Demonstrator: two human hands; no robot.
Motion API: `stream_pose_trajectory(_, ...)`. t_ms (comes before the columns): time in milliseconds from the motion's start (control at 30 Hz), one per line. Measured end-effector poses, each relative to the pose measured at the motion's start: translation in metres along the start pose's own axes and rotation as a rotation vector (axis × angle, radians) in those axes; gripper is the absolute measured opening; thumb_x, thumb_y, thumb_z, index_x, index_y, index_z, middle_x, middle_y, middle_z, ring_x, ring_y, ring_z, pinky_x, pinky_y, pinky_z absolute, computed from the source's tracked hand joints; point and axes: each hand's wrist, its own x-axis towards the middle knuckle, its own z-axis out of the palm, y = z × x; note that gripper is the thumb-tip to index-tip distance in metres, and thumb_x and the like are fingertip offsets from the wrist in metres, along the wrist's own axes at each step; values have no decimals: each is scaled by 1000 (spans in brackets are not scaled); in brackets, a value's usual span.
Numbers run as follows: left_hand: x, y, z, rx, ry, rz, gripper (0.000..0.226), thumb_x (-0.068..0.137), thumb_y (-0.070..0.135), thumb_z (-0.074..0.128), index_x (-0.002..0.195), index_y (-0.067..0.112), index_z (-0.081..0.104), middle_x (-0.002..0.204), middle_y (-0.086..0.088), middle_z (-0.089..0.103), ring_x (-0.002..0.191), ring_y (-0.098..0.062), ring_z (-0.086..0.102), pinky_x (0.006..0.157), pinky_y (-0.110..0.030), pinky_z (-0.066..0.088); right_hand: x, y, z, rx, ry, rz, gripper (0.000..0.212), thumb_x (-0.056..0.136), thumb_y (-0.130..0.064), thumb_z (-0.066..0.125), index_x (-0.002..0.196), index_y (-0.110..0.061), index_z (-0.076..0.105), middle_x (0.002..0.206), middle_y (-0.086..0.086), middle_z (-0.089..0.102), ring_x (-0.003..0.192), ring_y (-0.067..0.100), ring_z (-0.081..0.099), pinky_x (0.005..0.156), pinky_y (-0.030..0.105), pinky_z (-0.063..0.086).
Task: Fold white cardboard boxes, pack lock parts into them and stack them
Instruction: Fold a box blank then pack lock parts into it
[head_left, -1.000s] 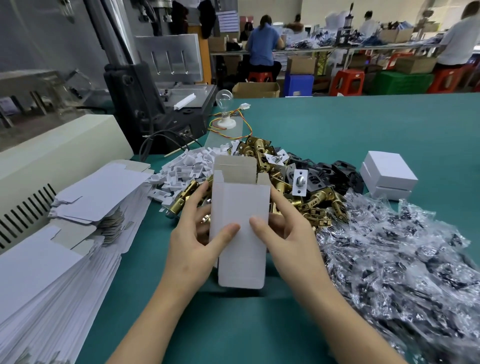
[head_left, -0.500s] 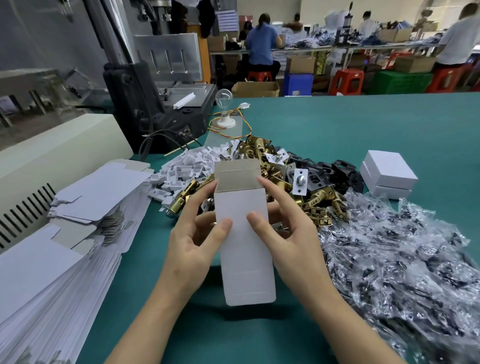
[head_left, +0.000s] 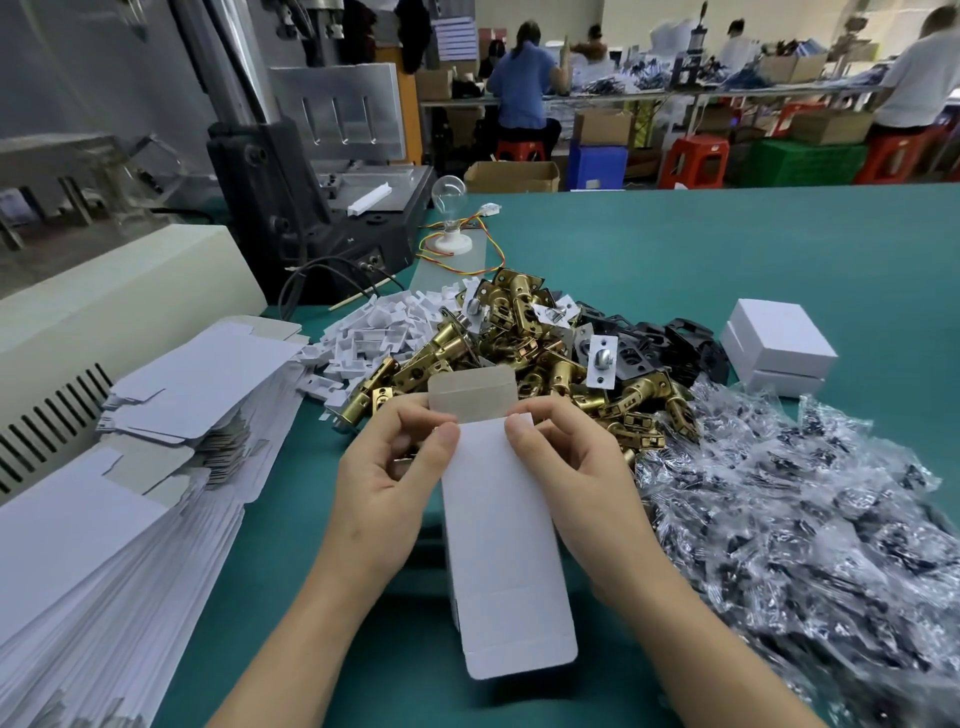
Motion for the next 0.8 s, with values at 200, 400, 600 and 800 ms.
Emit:
stream_pose_trajectory(200,0,-1,-1,-19,-23,23,46,94,20,67,129,49,60,104,14,69,97,-8,66,82,-17,53,0,2,-2,58,29,18,17,95,-42,67,105,-30,69,89,-2,72,81,16,69,69,39,58)
stream_pose_trajectory(400,0,0,-1,38,-72,-27,18,98,40,61,108,36,77,107,4,74,100,-15,68,81,-22,54,1,2,-2,150,63,79,27,92,-36,76,113,-37,61,99,6,77,89,28,75,71,43,63)
stream_pose_trajectory(600,4,4,-5,-127,-178,-239,29,89,54,60,90,28,73,92,1,70,84,-12,68,71,-22,56,0,2,-1,-47,0,11,12,95,-36,73,106,-36,70,94,-5,76,86,11,73,68,25,57)
stream_pose_trajectory(800,4,3,-10,-180,-250,-390,39,79,56,68,104,27,74,102,-4,72,92,-19,70,77,-28,58,0,2,-2,-84,-21,7,12,93,-30,74,105,-34,72,90,-3,77,84,15,73,69,30,56)
